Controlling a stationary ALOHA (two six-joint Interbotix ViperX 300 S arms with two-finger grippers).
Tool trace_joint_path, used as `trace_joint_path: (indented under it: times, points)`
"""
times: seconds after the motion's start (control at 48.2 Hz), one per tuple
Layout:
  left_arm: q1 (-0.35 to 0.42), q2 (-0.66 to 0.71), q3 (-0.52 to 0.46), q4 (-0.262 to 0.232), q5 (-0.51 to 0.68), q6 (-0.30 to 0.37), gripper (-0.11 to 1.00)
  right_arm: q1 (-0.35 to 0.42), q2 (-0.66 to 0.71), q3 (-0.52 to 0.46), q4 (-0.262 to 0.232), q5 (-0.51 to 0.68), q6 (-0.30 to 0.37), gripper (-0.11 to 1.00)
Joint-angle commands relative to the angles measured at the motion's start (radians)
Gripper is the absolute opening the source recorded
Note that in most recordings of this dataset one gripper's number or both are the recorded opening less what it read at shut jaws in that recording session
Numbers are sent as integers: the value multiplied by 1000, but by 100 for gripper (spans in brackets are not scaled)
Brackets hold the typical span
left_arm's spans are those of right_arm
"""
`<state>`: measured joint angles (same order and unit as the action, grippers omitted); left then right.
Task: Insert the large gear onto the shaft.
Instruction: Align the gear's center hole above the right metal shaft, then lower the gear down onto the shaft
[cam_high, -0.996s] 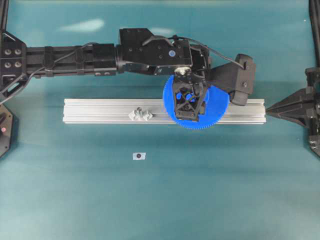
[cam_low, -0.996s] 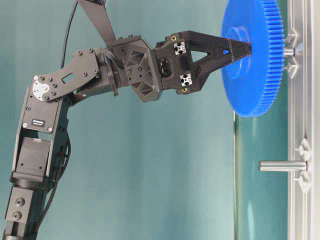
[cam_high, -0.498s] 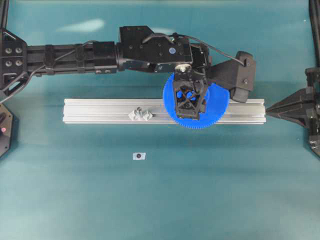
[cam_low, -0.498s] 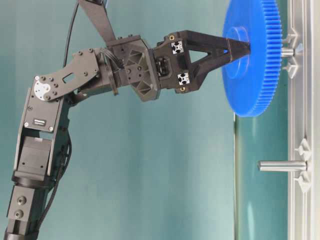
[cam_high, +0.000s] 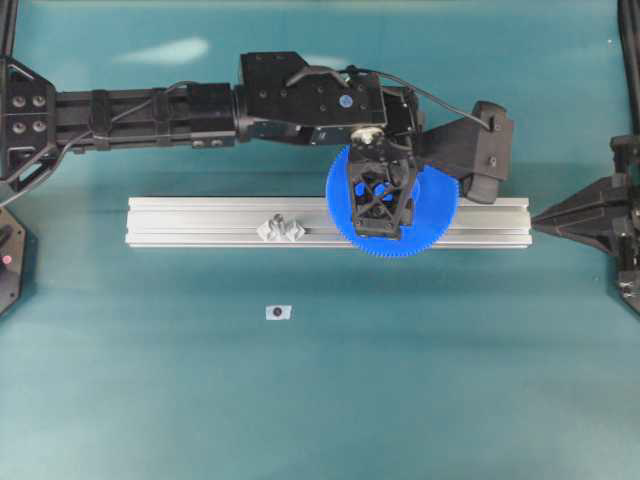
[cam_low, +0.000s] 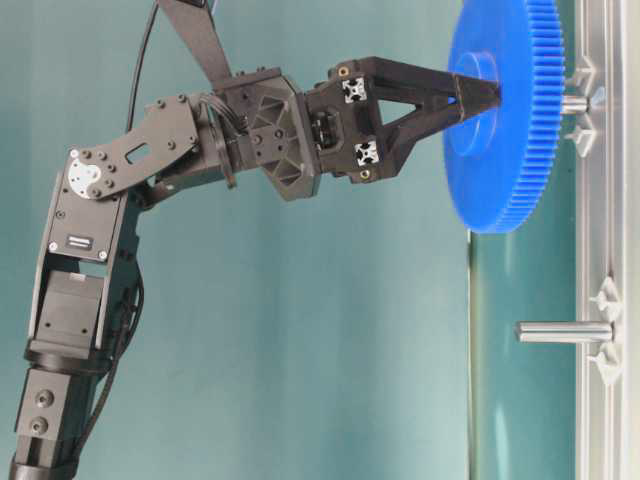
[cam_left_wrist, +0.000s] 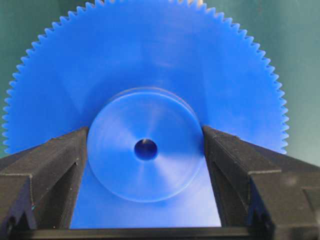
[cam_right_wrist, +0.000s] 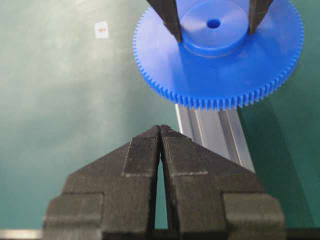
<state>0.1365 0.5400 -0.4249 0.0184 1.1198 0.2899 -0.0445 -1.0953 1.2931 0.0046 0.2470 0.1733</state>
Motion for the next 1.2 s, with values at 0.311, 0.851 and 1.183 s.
trace_joint_path:
  times: [0.311, 0.851, 1.183]
  points:
    - [9, -12, -26, 5, -9, -11, 76, -3, 6, -14, 2, -3, 9, 9]
    - [-12, -18, -40, 5, -18, -12, 88, -3, 6, -14, 2, -5, 9, 9]
    - [-17, -23, -41, 5, -12, -15, 88, -3, 6, -15, 2, -5, 9, 9]
